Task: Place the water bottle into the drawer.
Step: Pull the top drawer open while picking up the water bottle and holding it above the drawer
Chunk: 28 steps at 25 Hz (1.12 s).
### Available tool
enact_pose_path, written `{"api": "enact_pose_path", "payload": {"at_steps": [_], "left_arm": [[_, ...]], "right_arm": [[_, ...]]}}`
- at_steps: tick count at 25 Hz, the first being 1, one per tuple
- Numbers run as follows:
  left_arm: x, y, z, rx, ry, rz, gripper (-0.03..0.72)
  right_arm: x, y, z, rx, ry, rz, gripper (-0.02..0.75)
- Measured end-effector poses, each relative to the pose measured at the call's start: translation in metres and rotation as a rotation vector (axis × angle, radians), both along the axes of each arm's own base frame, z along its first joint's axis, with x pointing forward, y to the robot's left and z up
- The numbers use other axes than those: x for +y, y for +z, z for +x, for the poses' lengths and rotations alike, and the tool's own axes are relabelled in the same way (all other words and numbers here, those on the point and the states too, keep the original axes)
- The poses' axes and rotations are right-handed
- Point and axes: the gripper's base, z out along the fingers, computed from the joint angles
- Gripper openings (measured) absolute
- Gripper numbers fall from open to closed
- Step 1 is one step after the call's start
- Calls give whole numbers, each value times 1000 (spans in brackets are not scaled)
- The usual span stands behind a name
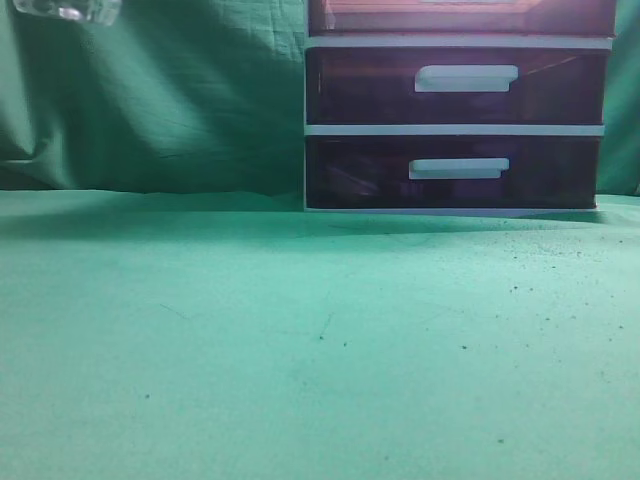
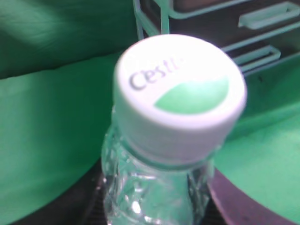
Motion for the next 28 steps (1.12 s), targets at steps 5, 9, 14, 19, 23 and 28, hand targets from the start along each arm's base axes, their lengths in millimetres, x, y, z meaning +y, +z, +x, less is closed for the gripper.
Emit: {"api": "enact_pose_path", "payload": {"at_steps": [5, 9, 14, 19, 23, 28], "left_arm": [[-10, 14, -12, 90, 3, 35, 271], [-13, 18, -18, 162, -26, 52, 271], [-13, 15, -20, 195, -44, 81, 271], [-13, 15, -21, 195, -47, 85, 271], [-13, 15, -21, 193, -49, 88, 271], [-13, 15, -21, 193, -49, 88, 271]], "right_arm": [[2, 7, 2, -83, 43, -17, 47], [6, 34, 5, -383, 66, 84, 47], [7, 71, -2, -638, 89, 92, 47], [5, 127, 6, -412, 58, 82, 47], [6, 158, 35, -311, 72, -41, 47], [12, 174, 94, -397, 166, -533, 47]]}}
